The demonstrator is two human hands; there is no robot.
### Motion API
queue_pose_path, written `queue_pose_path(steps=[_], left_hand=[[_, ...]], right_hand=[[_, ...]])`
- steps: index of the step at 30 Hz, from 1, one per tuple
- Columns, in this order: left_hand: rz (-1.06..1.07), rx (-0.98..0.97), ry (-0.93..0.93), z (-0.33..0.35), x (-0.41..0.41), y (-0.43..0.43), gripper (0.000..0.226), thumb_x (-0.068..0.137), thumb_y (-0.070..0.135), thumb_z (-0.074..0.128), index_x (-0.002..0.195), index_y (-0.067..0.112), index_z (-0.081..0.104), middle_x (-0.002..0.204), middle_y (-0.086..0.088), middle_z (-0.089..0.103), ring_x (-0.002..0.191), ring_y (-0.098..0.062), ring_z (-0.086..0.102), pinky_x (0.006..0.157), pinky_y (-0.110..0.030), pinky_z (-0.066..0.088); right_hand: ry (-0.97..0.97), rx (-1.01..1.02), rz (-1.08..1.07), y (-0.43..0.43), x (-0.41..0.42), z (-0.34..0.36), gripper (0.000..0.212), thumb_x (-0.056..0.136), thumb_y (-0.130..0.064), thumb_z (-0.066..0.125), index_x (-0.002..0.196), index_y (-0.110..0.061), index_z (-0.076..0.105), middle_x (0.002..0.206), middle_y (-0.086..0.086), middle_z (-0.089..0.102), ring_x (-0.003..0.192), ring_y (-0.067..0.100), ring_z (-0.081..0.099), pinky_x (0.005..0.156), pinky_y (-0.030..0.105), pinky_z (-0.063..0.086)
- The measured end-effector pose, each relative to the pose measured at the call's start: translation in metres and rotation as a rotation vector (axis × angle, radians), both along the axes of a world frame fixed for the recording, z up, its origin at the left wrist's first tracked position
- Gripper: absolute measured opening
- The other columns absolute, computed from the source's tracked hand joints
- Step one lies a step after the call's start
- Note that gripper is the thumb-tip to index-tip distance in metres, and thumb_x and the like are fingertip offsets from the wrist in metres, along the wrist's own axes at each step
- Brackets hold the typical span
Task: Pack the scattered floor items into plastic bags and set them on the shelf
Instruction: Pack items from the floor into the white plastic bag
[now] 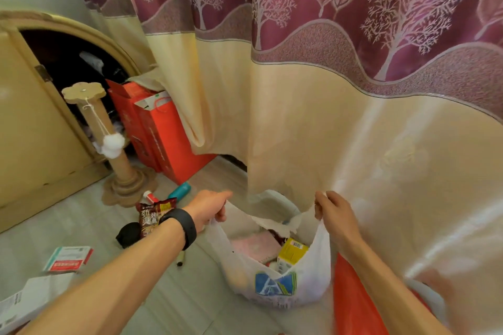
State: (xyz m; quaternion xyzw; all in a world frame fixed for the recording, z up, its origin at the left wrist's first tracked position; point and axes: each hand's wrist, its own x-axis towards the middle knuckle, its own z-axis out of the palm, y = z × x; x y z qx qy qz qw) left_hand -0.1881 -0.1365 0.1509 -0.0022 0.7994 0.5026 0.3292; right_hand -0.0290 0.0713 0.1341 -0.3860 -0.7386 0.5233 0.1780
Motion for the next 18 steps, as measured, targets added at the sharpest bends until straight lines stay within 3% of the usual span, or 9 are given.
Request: queue_pose_path(steps=[3, 6, 9, 13, 18], left_hand=[[-0.004, 0.01, -0.079, -0.008, -0.001, -0.018, 0.033, 0.099, 0.021, 0.05, 0.07, 0.008, 0.057, 0.044, 0.001, 0.05, 0.037, -0.013, 0.046, 0.054, -0.026, 0.04], [-0.072, -0.006, -0.122, -0.013, -0.006, -0.023, 0.02, 0.097, 0.023, 0.051, 0.1, 0.009, 0.065, 0.058, 0.0, 0.06, 0.041, -0.011, 0.049, 0.054, -0.022, 0.041], [-0.101, 0.08, -0.257, -0.026, -0.015, -0.018, 0.027, 0.099, 0.031, 0.051, 0.118, 0.016, 0.062, 0.073, -0.003, 0.07, 0.044, -0.013, 0.049, 0.052, -0.021, 0.046], [-0.285, 0.16, -0.426, -0.064, -0.019, 0.006, 0.029, 0.102, 0.034, 0.046, 0.121, 0.02, 0.064, 0.095, -0.002, 0.074, 0.056, -0.015, 0.06, 0.057, -0.026, 0.054], [-0.318, 0.25, -0.586, -0.118, -0.052, 0.039, 0.032, 0.103, 0.031, 0.045, 0.124, 0.015, 0.063, 0.095, -0.004, 0.072, 0.055, -0.016, 0.06, 0.056, -0.026, 0.053]], right_hand=[[0.086, -0.181, 0.03, -0.017, -0.003, -0.011, 0.031, 0.099, -0.021, 0.049, 0.082, 0.0, 0.064, 0.069, 0.005, 0.055, 0.056, 0.016, 0.039, 0.051, 0.029, 0.031], [0.071, -0.256, 0.103, -0.03, -0.013, -0.023, 0.031, 0.103, -0.024, 0.044, 0.092, -0.011, 0.07, 0.063, 0.0, 0.054, 0.049, 0.011, 0.036, 0.047, 0.024, 0.029], [0.002, -0.388, 0.205, -0.037, -0.028, -0.028, 0.029, 0.104, -0.029, 0.042, 0.103, -0.018, 0.069, 0.06, 0.002, 0.056, 0.042, 0.01, 0.03, 0.039, 0.021, 0.026], [-0.041, -0.544, 0.276, -0.037, -0.056, -0.05, 0.027, 0.103, -0.033, 0.043, 0.109, -0.02, 0.065, 0.062, 0.005, 0.056, 0.042, 0.01, 0.022, 0.038, 0.019, 0.018], [-0.063, -0.566, 0.191, -0.024, -0.086, -0.101, 0.027, 0.102, -0.036, 0.046, 0.106, -0.019, 0.067, 0.066, 0.002, 0.049, 0.044, 0.01, 0.022, 0.04, 0.02, 0.019]])
